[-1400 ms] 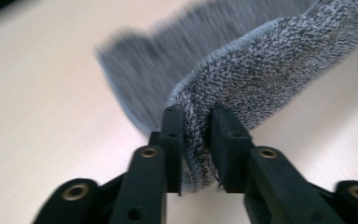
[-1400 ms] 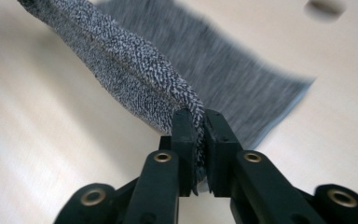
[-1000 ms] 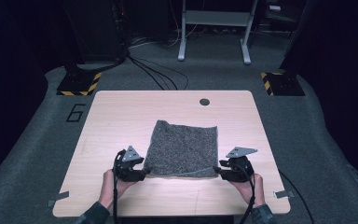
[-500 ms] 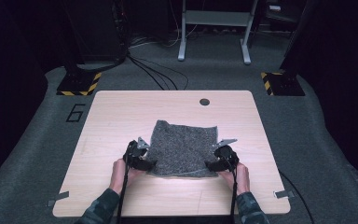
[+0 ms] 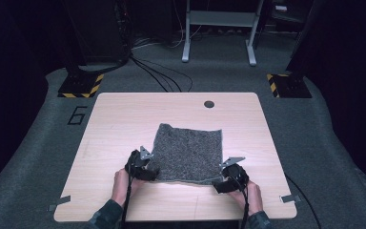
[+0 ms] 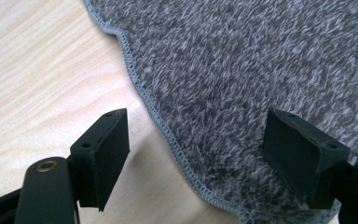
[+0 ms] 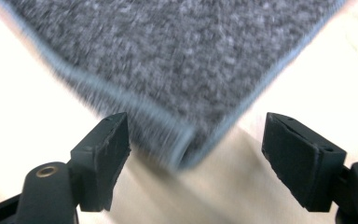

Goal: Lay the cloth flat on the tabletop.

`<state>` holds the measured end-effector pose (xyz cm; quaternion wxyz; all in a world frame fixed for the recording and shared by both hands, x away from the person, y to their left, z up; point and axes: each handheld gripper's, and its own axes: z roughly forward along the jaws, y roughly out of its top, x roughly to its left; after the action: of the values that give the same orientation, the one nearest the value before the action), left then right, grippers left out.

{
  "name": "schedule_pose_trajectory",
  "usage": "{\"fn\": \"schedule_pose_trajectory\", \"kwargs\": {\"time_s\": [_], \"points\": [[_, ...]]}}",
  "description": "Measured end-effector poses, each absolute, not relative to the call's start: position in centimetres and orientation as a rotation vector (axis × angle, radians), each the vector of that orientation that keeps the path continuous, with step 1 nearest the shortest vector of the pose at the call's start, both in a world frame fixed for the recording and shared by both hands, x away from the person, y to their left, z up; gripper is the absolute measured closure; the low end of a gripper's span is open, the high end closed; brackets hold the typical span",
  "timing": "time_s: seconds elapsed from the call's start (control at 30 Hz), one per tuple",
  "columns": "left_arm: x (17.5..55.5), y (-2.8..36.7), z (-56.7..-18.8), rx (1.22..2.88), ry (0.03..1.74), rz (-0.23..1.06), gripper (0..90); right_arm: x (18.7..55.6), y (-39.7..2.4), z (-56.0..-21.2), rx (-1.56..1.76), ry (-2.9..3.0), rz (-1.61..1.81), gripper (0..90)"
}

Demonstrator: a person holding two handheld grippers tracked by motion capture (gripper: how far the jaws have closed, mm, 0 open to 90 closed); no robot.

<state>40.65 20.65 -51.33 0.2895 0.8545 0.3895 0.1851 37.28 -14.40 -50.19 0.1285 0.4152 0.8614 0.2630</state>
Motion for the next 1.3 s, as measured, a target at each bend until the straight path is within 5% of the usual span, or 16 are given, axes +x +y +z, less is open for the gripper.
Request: {"fn": "schedule_pose_trajectory", "kwargs": {"time_s": [0.47,0.97,1.3], "points": [[40.9,21.0,-51.4,2.263,1.064,0.489,18.5,41.6,-13.2,-49.5,1.285,2.42,0.784,20.2],[39.9,21.3,-51.1,2.257,1.07,0.477,16.6,37.0,-14.9,-50.1,1.256,2.448,0.767,18.7],[43.7,19.1,-48.9,2.239,0.972,0.41,15.6,41.3,-12.2,-49.0,1.232,2.442,0.907,10.8]]}}
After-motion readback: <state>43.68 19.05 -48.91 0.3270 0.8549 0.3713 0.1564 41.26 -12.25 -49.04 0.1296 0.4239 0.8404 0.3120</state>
